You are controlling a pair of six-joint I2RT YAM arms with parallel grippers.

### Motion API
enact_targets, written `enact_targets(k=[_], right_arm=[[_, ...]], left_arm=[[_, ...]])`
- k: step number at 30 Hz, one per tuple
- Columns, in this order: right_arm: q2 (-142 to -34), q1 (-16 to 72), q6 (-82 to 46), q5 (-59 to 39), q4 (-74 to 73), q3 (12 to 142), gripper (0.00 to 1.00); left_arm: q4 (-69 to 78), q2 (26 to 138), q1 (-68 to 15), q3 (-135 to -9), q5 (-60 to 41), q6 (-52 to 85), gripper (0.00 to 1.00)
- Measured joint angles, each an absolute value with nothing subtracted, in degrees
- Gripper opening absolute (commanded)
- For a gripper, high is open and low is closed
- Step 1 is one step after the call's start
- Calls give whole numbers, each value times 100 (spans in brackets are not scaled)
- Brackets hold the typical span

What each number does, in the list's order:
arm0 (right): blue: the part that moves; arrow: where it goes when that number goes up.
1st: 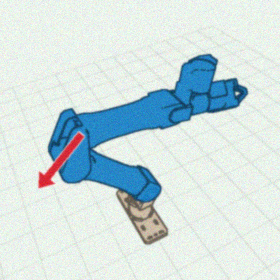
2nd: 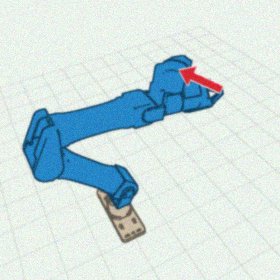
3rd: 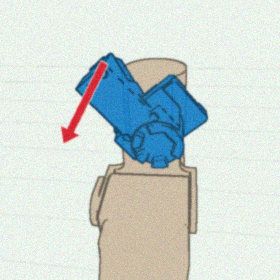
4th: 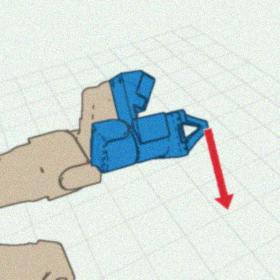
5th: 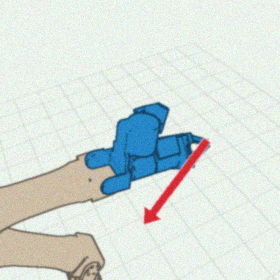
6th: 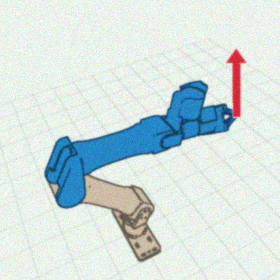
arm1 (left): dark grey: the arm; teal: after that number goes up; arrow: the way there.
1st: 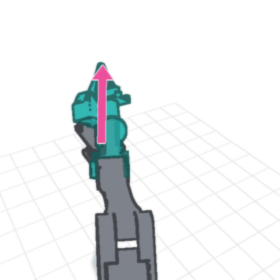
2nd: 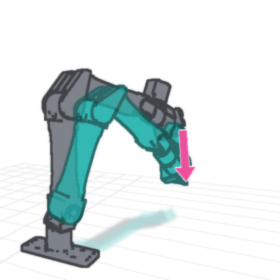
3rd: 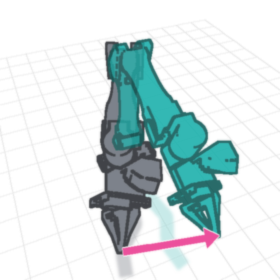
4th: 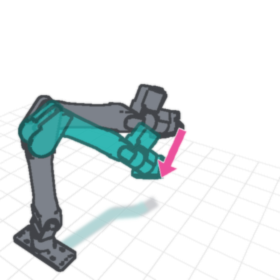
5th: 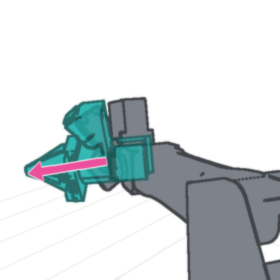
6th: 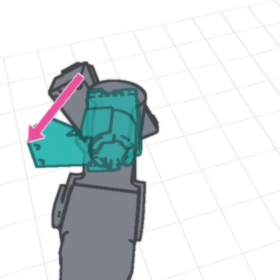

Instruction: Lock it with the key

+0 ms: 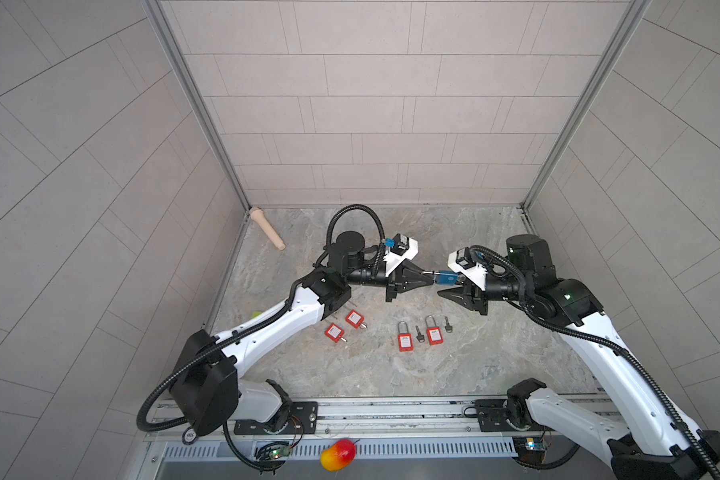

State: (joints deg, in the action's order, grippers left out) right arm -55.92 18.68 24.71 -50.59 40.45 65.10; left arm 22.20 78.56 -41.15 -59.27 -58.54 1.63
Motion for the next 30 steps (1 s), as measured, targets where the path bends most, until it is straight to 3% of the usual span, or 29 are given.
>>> enact_targets(k=[3, 10, 18, 20, 21, 24, 30], right_arm=[[-5592, 1861, 2427, -5135, 4040, 6600, 29], [-5651, 1846, 2414, -5336, 4235, 6779, 27], [-5675, 1841, 2536, -5601, 4532, 6807, 7], [-5695, 1841, 2561, -5612, 4593, 6816, 6], [-5710, 1841, 2567, -5605, 4633, 6816, 5], [-5745, 1841, 2578, -5498, 4742, 6816, 3], [-5749, 1835, 2657, -5345, 4831, 6814, 2]], left_arm=[[2191, 7819, -4115, -5894, -5863, 141, 0], [2023, 7804, -4115, -5887, -5876, 19, 0], [1898, 7800, -4115, -5887, -6047, -91, 0], [1820, 7791, -4115, -5887, -6040, -152, 37], [1754, 7776, -4115, -5887, -6005, -217, 49], [1271, 7634, -4115, -5927, -5745, -548, 52], [40, 7400, -4101, -6383, -5408, -1446, 42]])
